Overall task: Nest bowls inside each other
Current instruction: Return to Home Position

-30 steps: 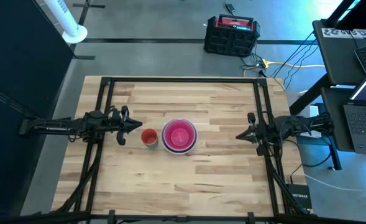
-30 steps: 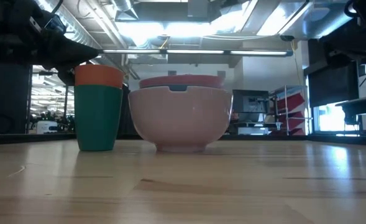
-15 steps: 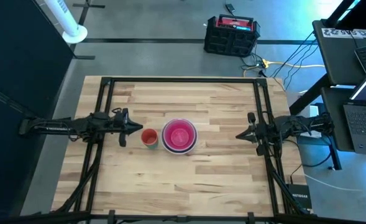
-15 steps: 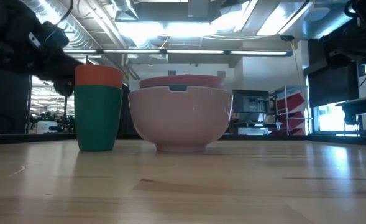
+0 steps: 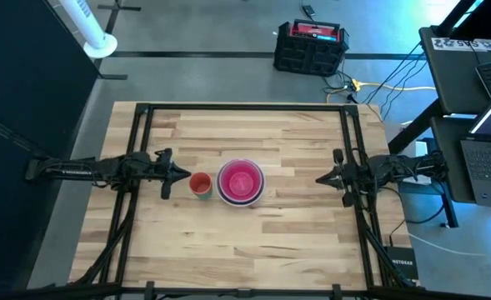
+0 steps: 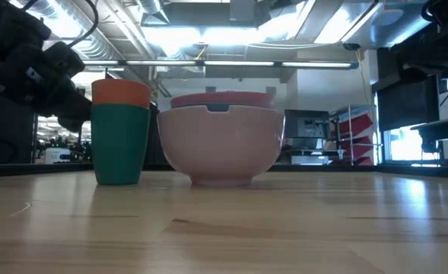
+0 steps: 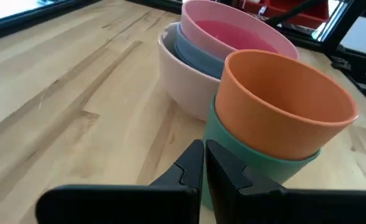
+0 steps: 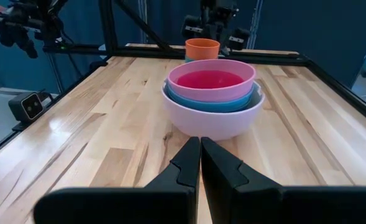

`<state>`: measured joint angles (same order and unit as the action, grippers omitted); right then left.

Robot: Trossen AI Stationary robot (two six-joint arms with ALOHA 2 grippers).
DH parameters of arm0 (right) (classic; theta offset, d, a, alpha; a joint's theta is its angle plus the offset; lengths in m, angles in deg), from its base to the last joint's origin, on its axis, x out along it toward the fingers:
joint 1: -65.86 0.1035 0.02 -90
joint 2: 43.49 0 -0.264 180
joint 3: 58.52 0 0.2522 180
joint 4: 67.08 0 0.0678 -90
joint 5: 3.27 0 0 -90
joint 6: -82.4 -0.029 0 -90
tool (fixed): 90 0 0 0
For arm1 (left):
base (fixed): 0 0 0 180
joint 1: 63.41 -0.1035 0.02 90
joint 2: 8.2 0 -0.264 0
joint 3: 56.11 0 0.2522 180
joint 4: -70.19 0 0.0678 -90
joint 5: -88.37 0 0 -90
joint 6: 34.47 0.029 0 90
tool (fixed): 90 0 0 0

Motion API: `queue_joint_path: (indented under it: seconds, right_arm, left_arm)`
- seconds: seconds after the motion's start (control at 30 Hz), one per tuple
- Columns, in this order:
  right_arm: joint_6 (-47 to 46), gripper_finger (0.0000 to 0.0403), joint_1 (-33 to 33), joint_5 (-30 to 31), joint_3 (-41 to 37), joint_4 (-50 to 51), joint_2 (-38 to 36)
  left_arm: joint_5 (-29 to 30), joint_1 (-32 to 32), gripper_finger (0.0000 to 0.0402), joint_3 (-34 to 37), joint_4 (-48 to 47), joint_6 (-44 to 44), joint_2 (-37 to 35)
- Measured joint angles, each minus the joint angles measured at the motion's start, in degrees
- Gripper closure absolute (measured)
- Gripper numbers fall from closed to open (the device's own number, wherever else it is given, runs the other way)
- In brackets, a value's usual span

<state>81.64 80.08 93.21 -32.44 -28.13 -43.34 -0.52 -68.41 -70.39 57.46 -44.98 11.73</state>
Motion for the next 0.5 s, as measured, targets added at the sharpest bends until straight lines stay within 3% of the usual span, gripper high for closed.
queue_joint_path:
  seconds: [0.5]
  right_arm:
    - [1.2, 0.0402, 0.0, 0.5, 0.0, 0.4, 0.0]
  left_arm:
    - [0.0, 0.0, 0.0402, 0.0, -0.5, 6.1, 0.0]
